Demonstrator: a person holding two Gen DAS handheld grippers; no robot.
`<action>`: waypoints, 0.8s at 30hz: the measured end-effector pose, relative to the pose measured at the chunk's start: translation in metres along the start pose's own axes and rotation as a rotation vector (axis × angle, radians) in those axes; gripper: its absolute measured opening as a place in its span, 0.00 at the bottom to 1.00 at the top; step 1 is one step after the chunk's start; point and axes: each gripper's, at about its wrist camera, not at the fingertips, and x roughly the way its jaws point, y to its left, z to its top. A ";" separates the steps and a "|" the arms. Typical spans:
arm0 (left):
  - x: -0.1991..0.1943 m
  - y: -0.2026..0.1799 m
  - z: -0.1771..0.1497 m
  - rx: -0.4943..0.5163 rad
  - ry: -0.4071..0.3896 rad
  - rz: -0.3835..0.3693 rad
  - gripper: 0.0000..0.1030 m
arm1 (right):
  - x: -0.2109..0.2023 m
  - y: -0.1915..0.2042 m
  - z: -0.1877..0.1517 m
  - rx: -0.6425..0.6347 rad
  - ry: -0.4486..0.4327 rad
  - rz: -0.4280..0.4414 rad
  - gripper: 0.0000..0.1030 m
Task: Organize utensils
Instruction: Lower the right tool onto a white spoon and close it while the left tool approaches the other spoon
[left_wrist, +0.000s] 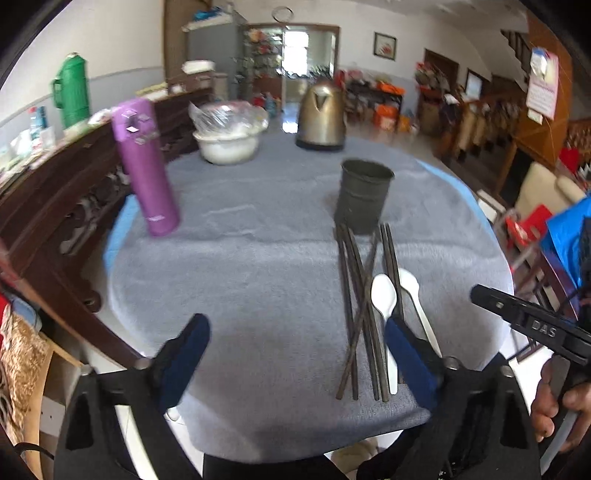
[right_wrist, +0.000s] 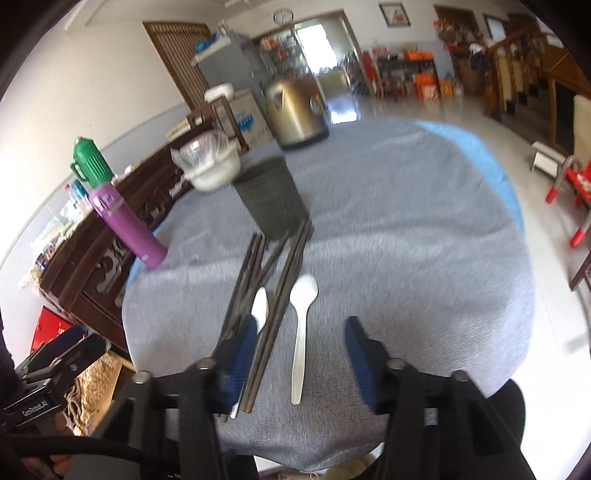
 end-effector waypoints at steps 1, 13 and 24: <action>0.008 0.000 0.000 0.002 0.019 -0.011 0.78 | 0.009 -0.001 0.000 0.001 0.022 0.000 0.41; 0.064 -0.010 0.003 0.012 0.155 -0.193 0.45 | 0.086 0.003 0.017 -0.059 0.178 -0.012 0.35; 0.072 -0.035 0.005 0.110 0.230 -0.433 0.44 | 0.111 0.009 0.025 -0.159 0.274 -0.054 0.17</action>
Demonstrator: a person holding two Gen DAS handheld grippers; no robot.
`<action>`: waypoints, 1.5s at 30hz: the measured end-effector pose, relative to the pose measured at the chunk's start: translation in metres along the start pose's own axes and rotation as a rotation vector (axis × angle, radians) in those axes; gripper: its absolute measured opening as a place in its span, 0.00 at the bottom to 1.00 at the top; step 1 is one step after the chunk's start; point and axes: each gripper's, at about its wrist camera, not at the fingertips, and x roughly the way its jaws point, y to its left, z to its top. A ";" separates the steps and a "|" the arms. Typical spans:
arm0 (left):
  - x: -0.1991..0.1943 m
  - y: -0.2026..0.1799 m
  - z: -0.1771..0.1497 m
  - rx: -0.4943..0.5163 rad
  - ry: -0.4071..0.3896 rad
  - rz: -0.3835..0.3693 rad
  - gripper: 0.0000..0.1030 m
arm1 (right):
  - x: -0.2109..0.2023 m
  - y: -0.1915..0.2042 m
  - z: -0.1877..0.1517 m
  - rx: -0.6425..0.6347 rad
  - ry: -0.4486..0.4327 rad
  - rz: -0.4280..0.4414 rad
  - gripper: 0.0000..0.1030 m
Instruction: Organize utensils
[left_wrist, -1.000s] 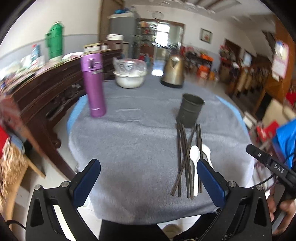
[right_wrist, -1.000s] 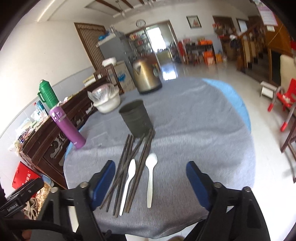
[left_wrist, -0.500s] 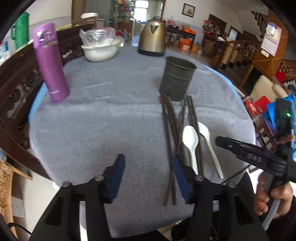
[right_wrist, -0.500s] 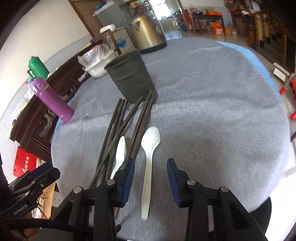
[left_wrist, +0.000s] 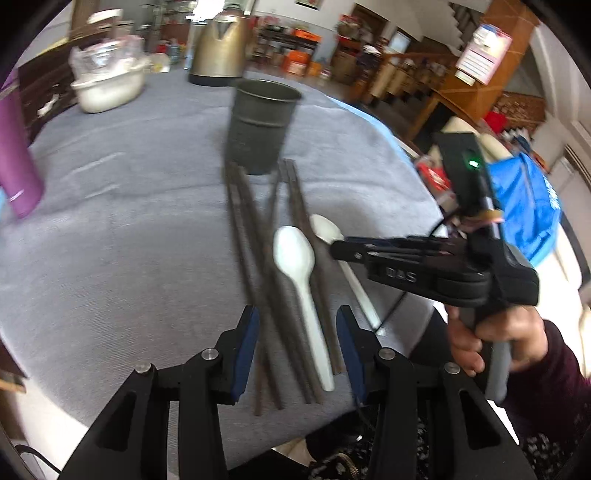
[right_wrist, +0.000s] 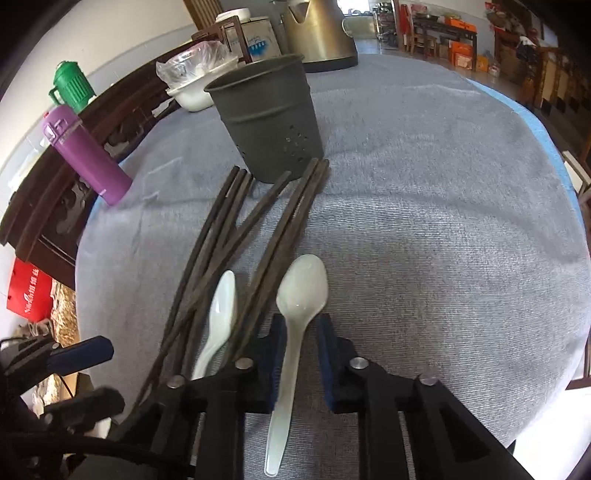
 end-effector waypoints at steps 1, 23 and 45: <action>0.002 -0.003 0.001 0.012 0.008 -0.016 0.44 | 0.000 -0.002 0.000 -0.004 -0.003 -0.009 0.15; 0.073 0.011 0.040 -0.093 0.163 -0.058 0.31 | -0.017 -0.062 -0.012 0.091 -0.089 0.006 0.13; 0.085 0.016 0.062 -0.095 0.157 -0.094 0.24 | -0.007 -0.047 0.018 -0.049 -0.004 -0.136 0.62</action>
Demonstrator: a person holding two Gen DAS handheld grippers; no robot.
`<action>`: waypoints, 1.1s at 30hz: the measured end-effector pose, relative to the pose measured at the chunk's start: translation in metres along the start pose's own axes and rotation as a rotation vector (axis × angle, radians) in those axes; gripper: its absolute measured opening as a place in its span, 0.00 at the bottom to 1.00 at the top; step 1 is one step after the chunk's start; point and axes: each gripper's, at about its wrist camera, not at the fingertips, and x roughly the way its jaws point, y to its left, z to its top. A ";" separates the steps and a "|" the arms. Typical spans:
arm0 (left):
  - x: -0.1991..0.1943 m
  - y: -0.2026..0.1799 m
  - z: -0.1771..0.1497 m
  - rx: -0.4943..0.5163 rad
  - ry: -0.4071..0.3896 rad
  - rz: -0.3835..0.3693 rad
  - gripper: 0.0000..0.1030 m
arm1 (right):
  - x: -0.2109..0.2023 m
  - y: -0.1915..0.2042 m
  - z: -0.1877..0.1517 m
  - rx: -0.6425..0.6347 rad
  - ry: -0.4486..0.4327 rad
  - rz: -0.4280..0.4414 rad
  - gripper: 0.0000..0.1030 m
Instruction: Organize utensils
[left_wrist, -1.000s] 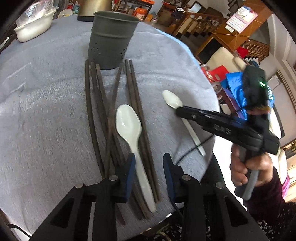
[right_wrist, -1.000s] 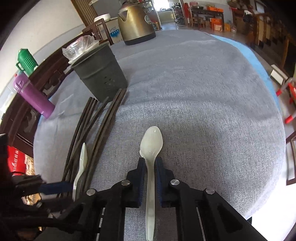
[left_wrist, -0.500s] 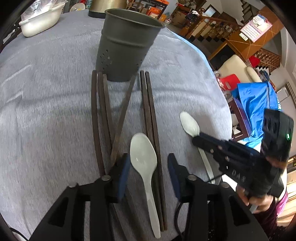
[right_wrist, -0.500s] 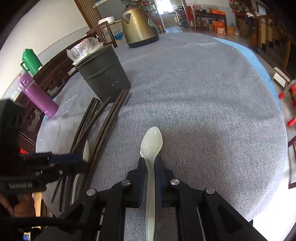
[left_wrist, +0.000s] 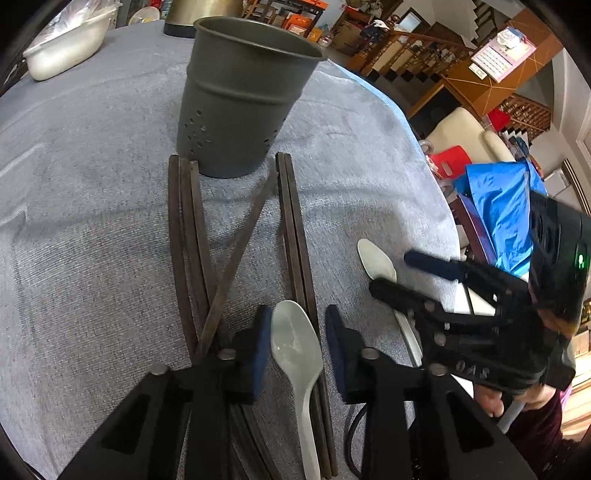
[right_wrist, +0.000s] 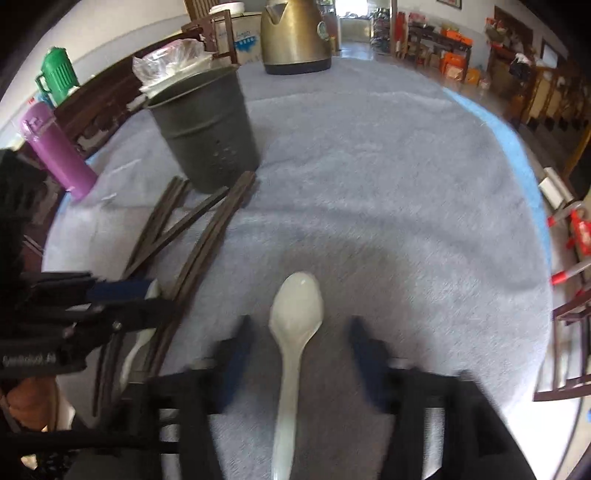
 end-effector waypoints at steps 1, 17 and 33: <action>0.000 -0.001 0.000 0.001 0.000 -0.002 0.24 | 0.001 0.000 0.002 -0.005 -0.004 -0.006 0.62; -0.050 0.003 0.007 0.022 -0.116 -0.032 0.16 | -0.012 -0.012 0.026 0.106 -0.042 0.130 0.32; -0.100 0.005 0.046 0.085 -0.189 -0.025 0.10 | -0.051 -0.019 0.088 0.230 -0.381 0.243 0.32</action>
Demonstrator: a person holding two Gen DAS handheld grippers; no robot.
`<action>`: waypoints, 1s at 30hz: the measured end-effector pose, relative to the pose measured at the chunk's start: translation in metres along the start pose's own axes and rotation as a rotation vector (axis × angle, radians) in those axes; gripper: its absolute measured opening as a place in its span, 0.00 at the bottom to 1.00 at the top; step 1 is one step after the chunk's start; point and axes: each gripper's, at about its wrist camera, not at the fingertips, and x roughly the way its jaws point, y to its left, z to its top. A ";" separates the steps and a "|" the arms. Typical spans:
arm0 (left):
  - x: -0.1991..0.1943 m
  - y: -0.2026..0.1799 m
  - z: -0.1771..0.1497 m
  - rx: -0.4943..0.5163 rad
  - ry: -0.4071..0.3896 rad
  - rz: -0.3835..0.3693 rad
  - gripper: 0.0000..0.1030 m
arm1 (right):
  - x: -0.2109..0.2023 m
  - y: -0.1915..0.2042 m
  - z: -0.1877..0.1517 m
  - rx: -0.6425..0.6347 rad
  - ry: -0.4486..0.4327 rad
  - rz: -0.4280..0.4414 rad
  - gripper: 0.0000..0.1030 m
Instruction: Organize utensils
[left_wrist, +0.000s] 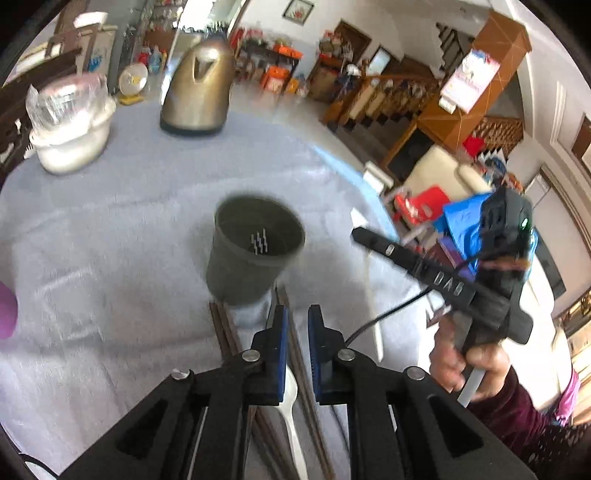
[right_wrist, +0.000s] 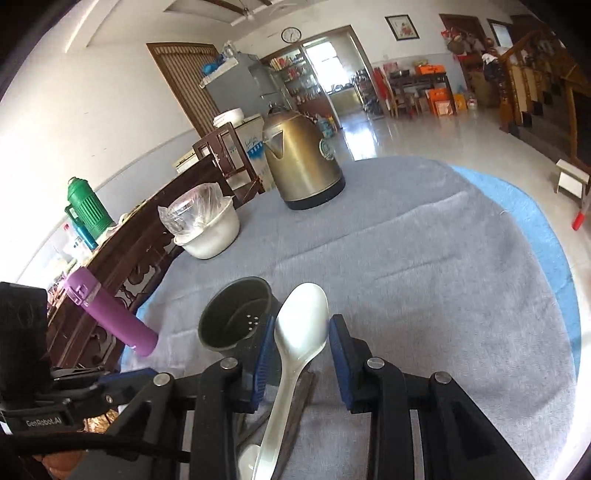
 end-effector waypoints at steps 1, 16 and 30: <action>0.007 0.002 -0.007 0.000 0.035 -0.007 0.10 | -0.002 -0.003 -0.004 -0.004 0.005 -0.013 0.32; 0.061 0.002 -0.064 0.013 0.221 0.061 0.40 | -0.036 -0.042 -0.074 0.095 0.032 0.034 0.32; 0.076 0.005 -0.052 0.024 0.219 0.081 0.40 | -0.041 -0.053 -0.081 0.144 0.031 0.057 0.32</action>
